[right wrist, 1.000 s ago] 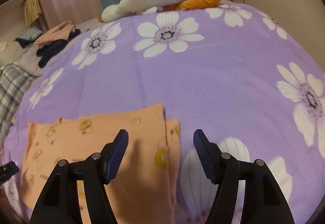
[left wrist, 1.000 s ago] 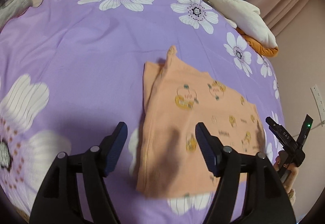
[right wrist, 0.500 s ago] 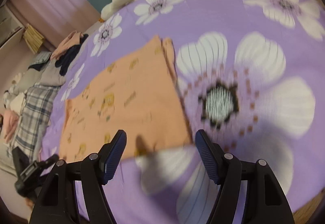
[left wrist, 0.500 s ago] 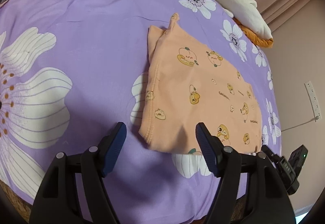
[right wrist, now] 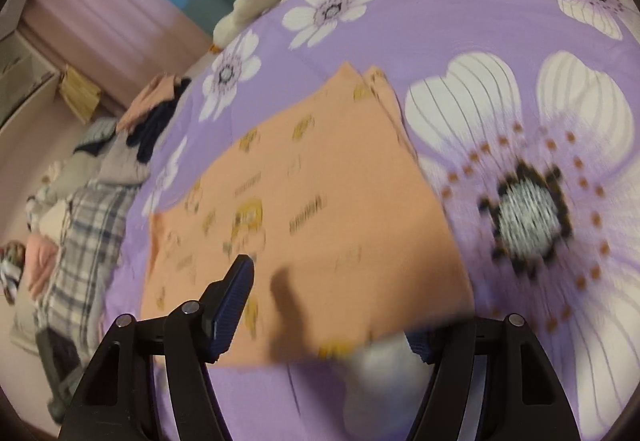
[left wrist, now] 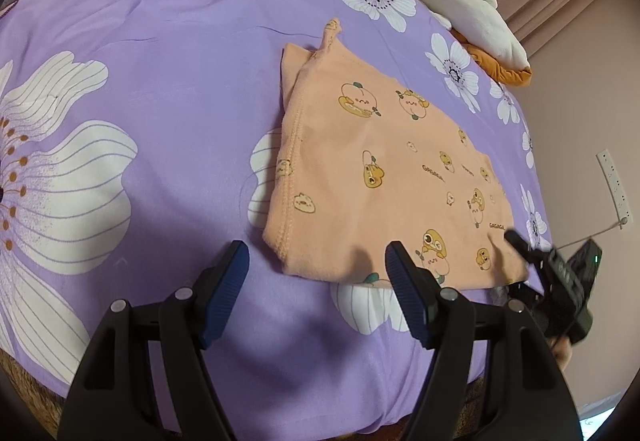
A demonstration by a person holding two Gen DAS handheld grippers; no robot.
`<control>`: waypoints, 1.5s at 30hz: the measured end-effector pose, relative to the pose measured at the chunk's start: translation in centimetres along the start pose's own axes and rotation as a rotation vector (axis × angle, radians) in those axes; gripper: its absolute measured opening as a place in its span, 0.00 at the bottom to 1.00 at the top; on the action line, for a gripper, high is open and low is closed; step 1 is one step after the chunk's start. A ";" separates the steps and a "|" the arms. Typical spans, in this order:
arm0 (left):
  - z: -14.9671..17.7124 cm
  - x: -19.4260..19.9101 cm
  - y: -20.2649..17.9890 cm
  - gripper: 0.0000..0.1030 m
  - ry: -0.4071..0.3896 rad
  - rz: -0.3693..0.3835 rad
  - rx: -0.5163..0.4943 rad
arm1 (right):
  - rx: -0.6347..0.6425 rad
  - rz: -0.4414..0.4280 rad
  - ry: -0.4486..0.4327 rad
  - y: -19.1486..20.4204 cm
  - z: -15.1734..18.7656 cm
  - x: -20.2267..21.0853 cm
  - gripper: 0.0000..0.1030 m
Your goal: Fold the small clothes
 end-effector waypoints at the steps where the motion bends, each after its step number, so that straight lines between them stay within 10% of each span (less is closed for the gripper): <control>1: 0.0 0.0 0.0 0.68 -0.002 -0.002 0.002 | -0.013 -0.003 -0.010 0.0 -0.3 -0.2 0.68; 11: -0.2 0.2 0.1 0.68 0.002 -0.001 0.010 | -0.140 -0.004 -0.051 -0.5 -1.2 -1.7 0.11; 29: -0.4 1.5 -0.5 0.69 -0.016 -0.029 -0.018 | -0.036 0.184 -0.224 -0.2 -3.8 7.1 0.07; 36: -0.6 2.4 0.1 0.69 -0.039 -0.040 -0.004 | 0.257 0.320 -0.202 5.2 -4.7 6.4 0.07; 45: -0.5 3.4 1.5 0.69 -0.055 -0.056 0.027 | 0.690 0.250 0.004 15.6 0.3 -0.8 0.07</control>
Point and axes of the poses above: each gripper's, at about its wrist camera, not at the fingertips, and x roughly against the way its jaws point, y to its left, z to its underside, the point moved 2 cm from there along -x, roughly the way its jaws point, and after that the axes turned 7 degrees about -z, right-handed, at the moved point
